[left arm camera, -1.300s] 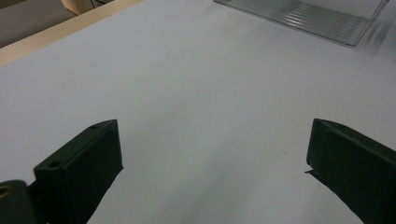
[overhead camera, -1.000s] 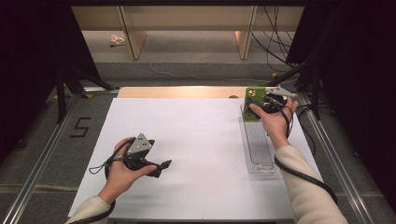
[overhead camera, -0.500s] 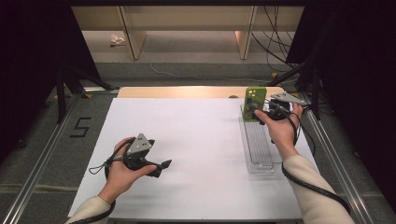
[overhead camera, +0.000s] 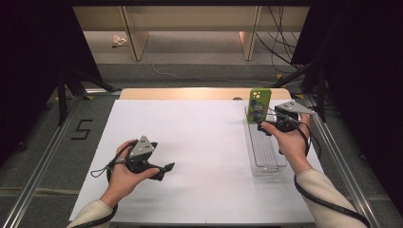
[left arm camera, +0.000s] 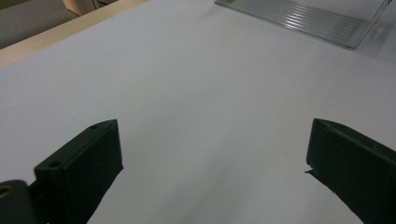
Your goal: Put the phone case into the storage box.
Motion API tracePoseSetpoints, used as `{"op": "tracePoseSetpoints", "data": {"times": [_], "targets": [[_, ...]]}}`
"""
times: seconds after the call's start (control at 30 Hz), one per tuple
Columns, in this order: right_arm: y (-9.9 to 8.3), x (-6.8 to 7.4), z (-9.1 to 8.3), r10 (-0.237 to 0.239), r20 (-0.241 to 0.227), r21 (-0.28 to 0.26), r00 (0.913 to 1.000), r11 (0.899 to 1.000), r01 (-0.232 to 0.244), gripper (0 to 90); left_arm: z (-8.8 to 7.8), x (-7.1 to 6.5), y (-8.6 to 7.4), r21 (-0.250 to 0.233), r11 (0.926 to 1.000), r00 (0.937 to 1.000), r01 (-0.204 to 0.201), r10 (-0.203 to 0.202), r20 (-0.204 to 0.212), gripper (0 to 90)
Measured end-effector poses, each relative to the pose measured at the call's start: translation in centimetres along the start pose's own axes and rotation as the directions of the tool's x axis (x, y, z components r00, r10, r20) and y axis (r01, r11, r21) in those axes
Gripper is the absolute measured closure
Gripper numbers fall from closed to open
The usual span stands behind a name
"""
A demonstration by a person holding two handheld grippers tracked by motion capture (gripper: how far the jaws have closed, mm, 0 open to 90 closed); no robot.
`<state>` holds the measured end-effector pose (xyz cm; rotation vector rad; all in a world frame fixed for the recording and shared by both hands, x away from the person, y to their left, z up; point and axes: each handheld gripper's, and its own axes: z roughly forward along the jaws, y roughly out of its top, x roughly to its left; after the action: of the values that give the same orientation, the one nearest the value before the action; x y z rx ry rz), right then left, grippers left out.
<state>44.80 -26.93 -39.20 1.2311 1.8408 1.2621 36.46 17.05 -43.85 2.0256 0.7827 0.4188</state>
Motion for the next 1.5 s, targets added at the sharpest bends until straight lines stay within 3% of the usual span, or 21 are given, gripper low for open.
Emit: {"op": "tracePoseSetpoints", "data": {"times": [0.33, 0.43, 0.87, 1.5], "targets": [[-0.3, 1.0, -1.1, -0.023, -0.069, -0.008, 0.9974, 1.000, 0.022, 9.9, 0.0, 0.0, 0.0, -0.002, 1.0000, 1.0000, 0.001, -0.001, -0.002, 3.2], [-0.6, 1.2, -1.4, -0.009, -0.094, -0.009, 0.9955, 1.000, 0.008, 10.0, -0.1, 0.1, 0.0, -0.004, 1.0000, 1.0000, 0.004, -0.004, -0.004, 3.2], [-1.4, 2.2, -3.4, -0.058, -0.154, -0.022, 0.9863, 0.998, 0.055, 10.0, -0.1, 0.1, 0.0, -0.005, 1.0000, 1.0000, 0.001, -0.001, -0.007, 3.2], [-2.9, 2.6, -5.6, -0.094, -0.182, -0.020, 0.9788, 0.996, 0.092, 10.1, -0.1, 0.2, 0.0, -0.005, 1.0000, 0.9999, 0.006, -0.006, -0.009, 3.2]]}}
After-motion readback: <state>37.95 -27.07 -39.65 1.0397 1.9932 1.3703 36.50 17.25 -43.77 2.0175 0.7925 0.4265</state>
